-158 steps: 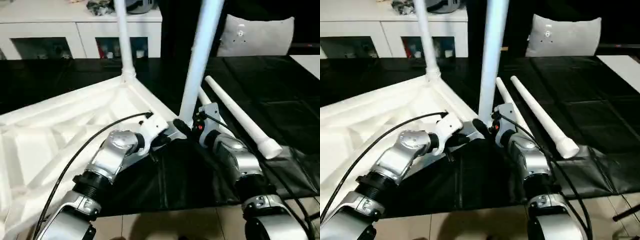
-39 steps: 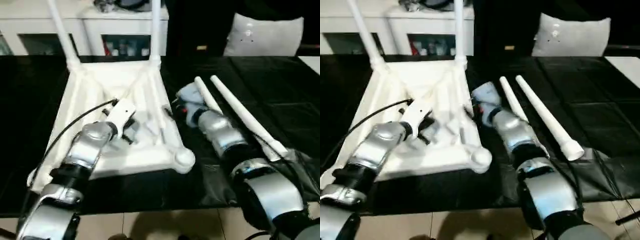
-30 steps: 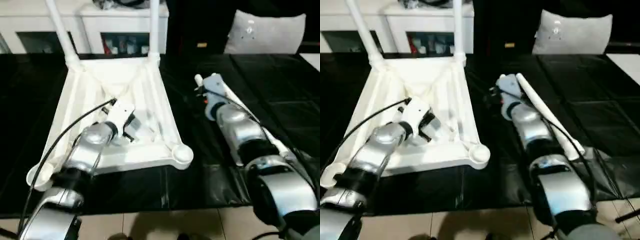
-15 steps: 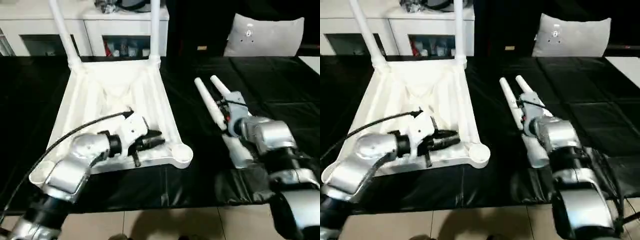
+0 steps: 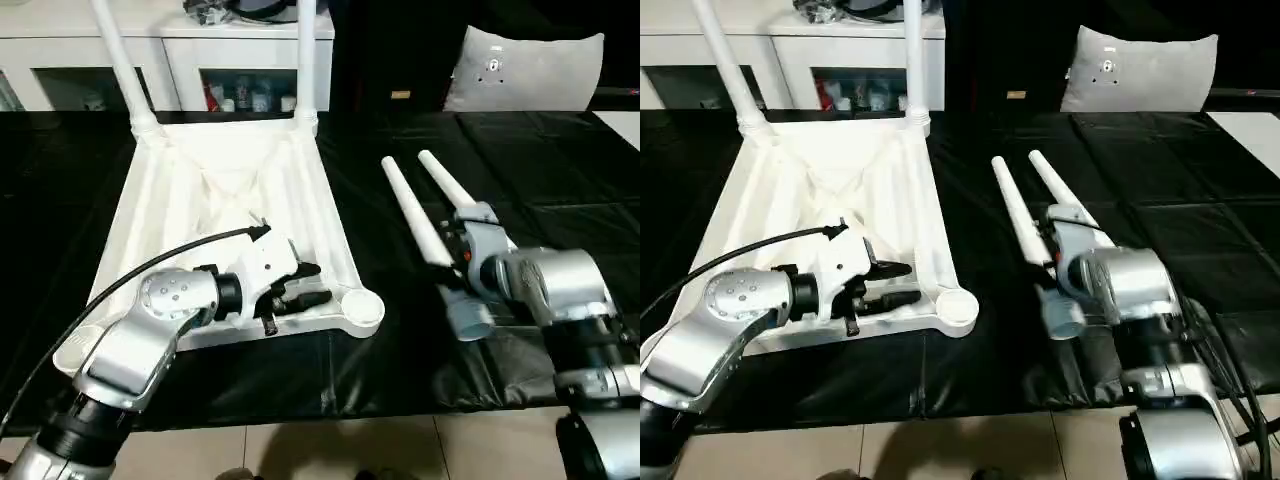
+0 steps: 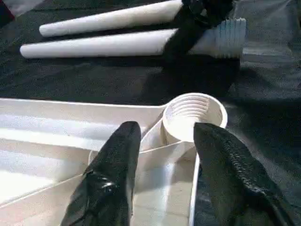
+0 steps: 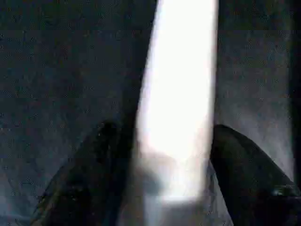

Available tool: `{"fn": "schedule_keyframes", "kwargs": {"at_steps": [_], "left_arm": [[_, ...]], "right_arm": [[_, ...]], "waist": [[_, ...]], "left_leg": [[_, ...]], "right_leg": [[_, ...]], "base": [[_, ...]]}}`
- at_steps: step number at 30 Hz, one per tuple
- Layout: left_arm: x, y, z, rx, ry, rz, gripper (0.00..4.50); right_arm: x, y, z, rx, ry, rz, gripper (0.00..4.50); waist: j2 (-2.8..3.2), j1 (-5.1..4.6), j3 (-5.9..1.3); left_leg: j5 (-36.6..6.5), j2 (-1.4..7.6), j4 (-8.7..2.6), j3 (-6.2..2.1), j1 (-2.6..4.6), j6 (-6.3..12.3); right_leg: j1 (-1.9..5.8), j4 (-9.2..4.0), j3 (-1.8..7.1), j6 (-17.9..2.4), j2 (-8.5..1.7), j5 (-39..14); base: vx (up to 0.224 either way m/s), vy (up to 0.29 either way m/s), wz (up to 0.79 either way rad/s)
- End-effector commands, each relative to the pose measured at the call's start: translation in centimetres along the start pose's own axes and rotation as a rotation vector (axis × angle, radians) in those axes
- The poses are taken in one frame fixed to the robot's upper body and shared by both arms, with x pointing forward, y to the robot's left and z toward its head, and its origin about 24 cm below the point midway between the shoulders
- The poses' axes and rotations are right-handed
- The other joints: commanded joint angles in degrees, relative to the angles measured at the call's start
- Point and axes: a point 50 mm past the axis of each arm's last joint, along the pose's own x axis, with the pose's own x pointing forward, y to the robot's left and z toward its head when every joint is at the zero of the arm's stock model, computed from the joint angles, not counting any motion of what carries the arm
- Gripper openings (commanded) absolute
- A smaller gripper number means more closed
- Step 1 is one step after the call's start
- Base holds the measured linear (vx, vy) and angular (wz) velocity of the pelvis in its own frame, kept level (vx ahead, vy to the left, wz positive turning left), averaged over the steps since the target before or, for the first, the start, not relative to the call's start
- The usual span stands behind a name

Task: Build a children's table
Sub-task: Pick table leg

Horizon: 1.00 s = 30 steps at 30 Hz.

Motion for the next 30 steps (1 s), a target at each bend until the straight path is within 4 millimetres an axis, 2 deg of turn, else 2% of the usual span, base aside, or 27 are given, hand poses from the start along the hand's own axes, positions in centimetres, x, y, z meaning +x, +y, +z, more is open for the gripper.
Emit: {"fn": "schedule_keyframes", "kwargs": {"at_steps": [1, 2, 3, 5, 7, 8, 10, 12, 13, 14, 15, 17, 18, 19, 20, 22, 23, 25, 26, 27, 29, 30], "left_arm": [[0.1, -0.2, 0.3, 0.005, 0.002, -0.013, 2.46], [0.1, -0.3, 0.3, 0.005, 0.002, -0.014, 2.52], [0.2, -0.3, 0.3, 0.004, 0.003, -0.015, 2.6], [0.3, -0.3, 0.3, 0.0, 0.006, -0.018, 2.76], [0.5, -0.4, 0.3, -0.003, 0.008, -0.019, 2.91], [0.5, -0.4, 0.4, -0.009, 0.005, -0.014, 2.96], [0.5, -0.4, 0.4, -0.016, -0.001, 0.002, 3.2], [0.5, -0.3, 0.5, -0.018, -0.004, 0.012, 3.34], [0.5, -0.1, 0.6, -0.03, -0.013, 0.035, 3.34], [0.5, 0.4, 0.8, -0.05, -0.04, 0.076, 3.5], [0.6, 0.6, 0.9, -0.059, -0.053, 0.091, 3.66], [0.8, 0.9, 1.2, -0.074, -0.082, 0.114, 3.7], [1.1, 1.3, 1.6, -0.084, -0.112, 0.152, 3.74], [1.2, 1.4, 1.7, -0.086, -0.12, 0.162, 3.84], [1.5, 1.9, 2.1, -0.096, -0.145, 0.206, 3.97], [1.9, 2.7, 2.8, -0.128, -0.205, 0.278, 4.12], [2.1, 3.3, 3.4, -0.14, -0.235, 0.329, 4.18], [2.3, 3.8, 3.8, -0.124, -0.264, 0.397, 4.29], [2.6, 4.5, 4.1, -0.099, -0.286, 0.495, 4.48], [2.8, 5.2, 4.2, -0.122, -0.283, 0.533, 4.5], [3.0, 5.9, 4.3, -0.157, -0.283, 0.567, 4.5], [3.0, 6.5, 4.7, -0.187, -0.305, 0.601, 4.5]], "right_arm": [[0.0, 0.0, -0.8, 0.007, 0.029, 0.007, 2.79], [0.1, 0.0, -0.9, 0.007, 0.031, 0.007, 2.58], [0.1, 0.0, -1.1, 0.011, 0.035, 0.008, 2.45], [0.2, 0.0, -1.5, 0.018, 0.047, 0.007, 2.39], [0.1, -0.1, -1.8, 0.023, 0.053, 0.007, 2.18], [0.1, -0.2, -1.7, 0.029, 0.045, -0.001, 2.0], [0.0, -0.4, -1.4, 0.045, 0.019, -0.009, 1.98], [-0.1, -0.5, -1.0, 0.052, -0.003, -0.009, 1.92], [-0.3, -0.6, -0.3, 0.065, -0.053, -0.01, 1.92], [-0.7, -0.3, 1.2, 0.092, -0.161, 0.026, 1.88], [-0.9, -0.2, 1.7, 0.108, -0.205, 0.043, 1.87], [-1.4, 0.0, 2.7, 0.158, -0.281, 0.075, 1.87], [-1.9, 0.2, 3.7, 0.183, -0.392, 0.109, 1.86], [-2.1, 0.3, 4.0, 0.189, -0.421, 0.118, 1.86], [-2.5, 0.4, 4.5, 0.195, -0.47, 0.141, 1.86], [-2.8, 0.7, 5.2, 0.214, -0.537, 0.183, 1.86], [-3.2, 1.1, 5.8, 0.21, -0.621, 0.236, 1.86], [-3.4, 1.3, 6.1, 0.218, -0.673, 0.265, 1.86], [-3.2, 1.8, 6.3, 0.235, -0.699, 0.299, 1.86], [-3.2, 2.3, 6.4, 0.236, -0.717, 0.336, 1.86], [-3.2, 2.9, 6.4, 0.249, -0.746, 0.399, 1.86], [-3.2, 3.3, 6.4, 0.267, -0.761, 0.457, 1.86]], "waist": [[-0.35, 0.15, -3.69], [-0.18, 0.13, -3.56], [-0.27, 0.07, -3.53], [-0.13, 0.01, -3.47], [-0.2, 0.0, -3.43], [-0.53, -0.02, -3.43], [-0.44, 0.03, -3.53], [-0.51, 0.11, -3.68], [-0.61, 0.07, -3.65], [-0.12, 0.06, -3.76], [-0.18, -0.04, -3.85], [-0.3, -0.04, -3.86], [1.05, 0.18, -3.93], [0.53, -0.11, -3.9], [0.2, 0.05, -4.1], [-0.08, 0.14, -4.19], [-0.07, 0.13, -4.14], [-0.11, 0.41, -4.26], [-0.49, 0.31, -4.23], [-0.28, 0.35, -4.31], [-0.32, 0.36, -4.35], [0.22, 0.42, -4.36]], "left_leg": [[-9.27, 1.68, -3.9, -0.41, 0.11, 0.11], [-10.08, 1.64, -3.92, -0.4, 0.2, 0.02], [-10.81, 1.59, -3.95, -0.49, 0.31, -0.04], [-11.73, 1.57, -3.94, -0.55, 0.46, -0.18], [-12.09, 1.52, -3.96, -0.59, 0.54, -0.23], [-12.29, 1.55, -3.97, -0.6, 0.58, -0.18], [-11.95, 1.61, -3.97, -0.66, 0.59, -0.24], [-10.68, 1.68, -4.01, -0.7, 0.44, -0.11], [-10.6, 1.71, -4.05, -0.68, 0.37, -0.07], [-10.71, 1.71, -3.92, -0.58, 0.49, -0.12], [-10.22, 1.62, -3.85, -0.49, 0.35, -0.05], [-9.5, 1.61, -3.92, -0.56, 0.18, 0.36], [-9.41, 1.65, -3.88, -0.66, 0.45, 0.23], [-9.76, 1.62, -3.79, -0.35, 0.4, 0.38], [-9.08, 1.58, -3.83, -0.51, 0.31, 0.61], [-7.83, 1.57, -3.79, -0.55, 0.17, 1.12], [-7.96, 1.48, -3.67, -0.38, 0.07, 1.49], [-7.41, 1.56, -3.66, -0.48, 0.02, 2.1], [-7.07, 1.63, -3.74, -0.58, -0.27, 2.65], [-6.61, 1.57, -3.62, -0.47, -0.1, 2.87], [-6.55, 1.53, -3.65, -0.5, -0.15, 2.89], [-6.39, 1.48, -3.65, -0.6, -0.19, 3.04]], "right_leg": [[3.4, -4.79, 3.22, -5.77, -3.71, -22.11], [3.29, -5.07, 3.21, -5.27, -3.69, -23.47], [3.31, -5.23, 3.09, -4.84, -3.72, -25.15], [3.21, -5.55, 2.99, -4.06, -3.73, -27.09], [3.19, -5.68, 2.92, -3.57, -3.68, -27.91], [3.18, -5.77, 2.87, -3.24, -3.73, -28.67], [3.21, -5.71, 2.85, -3.21, -3.81, -28.57], [3.32, -5.41, 2.92, -3.86, -3.78, -26.09], [3.35, -5.36, 2.95, -4.0, -3.79, -25.67], [3.28, -5.28, 3.04, -4.45, -3.95, -24.9], [3.43, -5.32, 3.0, -4.7, -3.8, -23.67], [3.58, -5.02, 2.99, -5.28, -3.73, -22.25], [3.48, -4.9, 3.02, -5.66, -3.76, -21.44], [3.37, -5.33, 3.08, -5.52, -3.61, -21.1], [3.74, -4.92, 2.95, -5.78, -3.59, -19.69], [3.96, -4.62, 2.95, -6.34, -3.58, -18.24], [3.89, -4.74, 2.93, -6.68, -3.63, -18.37], [4.0, -4.72, 2.88, -6.46, -3.8, -18.47], [4.11, -4.7, 2.83, -6.17, -3.66, -18.17], [3.97, -4.82, 2.83, -5.85, -3.68, -18.2], [4.01, -4.79, 2.75, -5.62, -3.69, -18.64], [4.06, -4.87, 2.73, -5.51, -3.84, -19.21]], "base": [[0.0, 0.0, 0.0], [0.0, 0.0, 0.0], [0.0, 0.0, 0.0], [0.0, 0.0, 0.0], [0.0, 0.0, 0.0], [0.0, 0.0, 0.0], [0.0, 0.0, 0.0], [0.0, 0.0, 0.0], [0.0, 0.0, 0.0], [0.0, 0.0, 0.0], [0.0, 0.0, 0.0], [0.0, 0.0, 0.0], [0.0, 0.0, 0.0], [0.0, 0.0, 0.0], [0.0, 0.0, 0.0], [0.0, 0.0, 0.0], [0.0, 0.0, 0.0], [0.0, 0.0, 0.0], [0.0, 0.0, 0.0], [0.0, 0.0, 0.0], [0.0, 0.0, 0.0], [0.0, 0.0, 0.0]]}}
